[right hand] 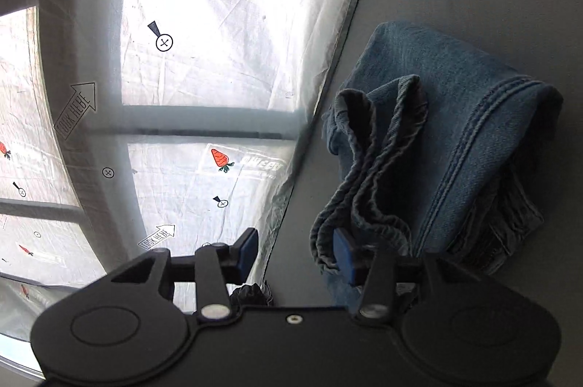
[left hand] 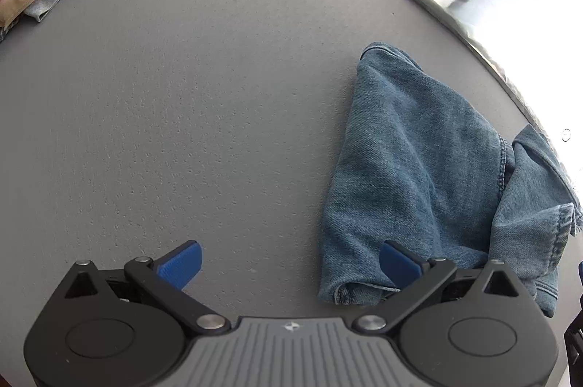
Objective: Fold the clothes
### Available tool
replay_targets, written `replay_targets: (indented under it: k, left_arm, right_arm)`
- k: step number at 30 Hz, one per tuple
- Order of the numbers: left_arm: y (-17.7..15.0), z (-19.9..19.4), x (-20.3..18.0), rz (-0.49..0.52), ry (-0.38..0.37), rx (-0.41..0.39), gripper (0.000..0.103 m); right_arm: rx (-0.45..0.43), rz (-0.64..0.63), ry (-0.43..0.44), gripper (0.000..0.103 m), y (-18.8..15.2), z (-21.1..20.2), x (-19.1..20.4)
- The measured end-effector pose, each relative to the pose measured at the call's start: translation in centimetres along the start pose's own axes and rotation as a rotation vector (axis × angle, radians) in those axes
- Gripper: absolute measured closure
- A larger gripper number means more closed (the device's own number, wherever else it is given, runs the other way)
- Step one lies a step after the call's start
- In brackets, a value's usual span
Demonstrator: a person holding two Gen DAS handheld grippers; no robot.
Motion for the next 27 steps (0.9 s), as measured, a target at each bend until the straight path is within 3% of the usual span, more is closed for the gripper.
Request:
replay_targets:
  k: [2, 4, 8, 13, 18, 20, 22, 24, 27]
  left_arm:
    - [0.1, 0.4, -0.1, 0.005, 0.007, 0.006, 0.001]
    - [0.1, 1.0, -0.5, 0.012, 0.008, 0.018, 0.001]
    - [-0.1, 1.7, -1.2, 0.033, 0.011, 0.038, 0.001]
    - [0.3, 2.5, -1.5, 0.032, 0.013, 0.049, 0.001]
    - [0.8, 3.1, -1.5, 0.036, 0.018, 0.052, 0.001]
    - [0.8, 3.2, -1.5, 0.038, 0.019, 0.052, 0.001]
    - [0.9, 3.3, -1.5, 0.037, 0.021, 0.057, 0.001]
    - [1.0, 3.4, -1.5, 0.036, 0.022, 0.062, 0.001]
    - [1.1, 3.0, -1.2, 0.049, 0.051, 0.055, 0.001]
  right_arm:
    - [-0.057, -0.004, -0.034, 0.053, 1.5, -1.1, 0.0]
    - [-0.096, 0.000, -0.127, 0.053, 3.0, -0.8, -1.4]
    - [-0.118, 0.124, -0.210, 0.052, 5.9, 1.8, -8.1]
    - [-0.105, 0.008, -0.195, 0.043, 5.2, 3.5, -6.1]
    - [-0.099, -0.048, -0.252, 0.043, 5.2, 5.2, -5.8]
    - [-0.101, -0.092, -0.263, 0.049, 5.1, 5.8, -5.4]
    - [-0.080, -0.166, -0.264, 0.074, 4.6, 6.4, -4.8]
    - [-0.072, -0.228, -0.302, 0.085, 3.9, 7.0, -4.0]
    - [-0.044, -0.338, -0.272, 0.090, 1.5, 6.5, -2.2]
Point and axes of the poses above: each gripper's, at about its wrist camera, not at the fingertips, and z roughly the way its jaws point, x to its left, y to its top, the point moved 10 cm from there along z, roughly the way its jaws point, and after that the axes turned 12 degrees about z, right-handed, at the moved point
